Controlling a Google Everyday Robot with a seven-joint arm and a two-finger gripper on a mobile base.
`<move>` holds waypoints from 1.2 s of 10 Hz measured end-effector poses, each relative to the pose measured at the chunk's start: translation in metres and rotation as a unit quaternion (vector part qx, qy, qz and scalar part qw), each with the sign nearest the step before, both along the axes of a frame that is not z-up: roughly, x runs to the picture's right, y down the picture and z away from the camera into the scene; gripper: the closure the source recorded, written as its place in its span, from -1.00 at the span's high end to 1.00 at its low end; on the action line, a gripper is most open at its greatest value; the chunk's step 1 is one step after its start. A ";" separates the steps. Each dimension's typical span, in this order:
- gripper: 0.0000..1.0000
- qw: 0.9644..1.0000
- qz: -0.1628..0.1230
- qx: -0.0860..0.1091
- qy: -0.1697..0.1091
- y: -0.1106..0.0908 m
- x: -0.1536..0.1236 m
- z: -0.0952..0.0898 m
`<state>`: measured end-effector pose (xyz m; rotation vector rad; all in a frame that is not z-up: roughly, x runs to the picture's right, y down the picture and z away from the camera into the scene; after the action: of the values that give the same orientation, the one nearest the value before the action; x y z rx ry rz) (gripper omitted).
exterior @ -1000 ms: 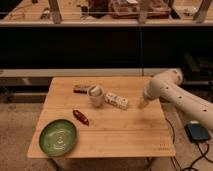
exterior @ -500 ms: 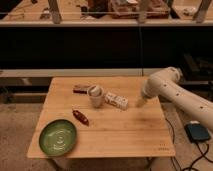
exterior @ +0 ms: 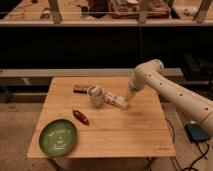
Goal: Place the bottle in the ceramic bowl
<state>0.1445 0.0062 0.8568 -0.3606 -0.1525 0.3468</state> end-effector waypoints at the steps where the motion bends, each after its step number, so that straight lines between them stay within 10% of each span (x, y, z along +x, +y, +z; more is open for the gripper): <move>1: 0.60 1.000 0.000 0.000 -0.004 0.007 -0.011 0.002; 12: 0.60 1.000 -0.014 -0.009 -0.022 0.027 -0.054 0.045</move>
<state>0.0901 0.0330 0.9014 -0.3881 -0.1876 0.3134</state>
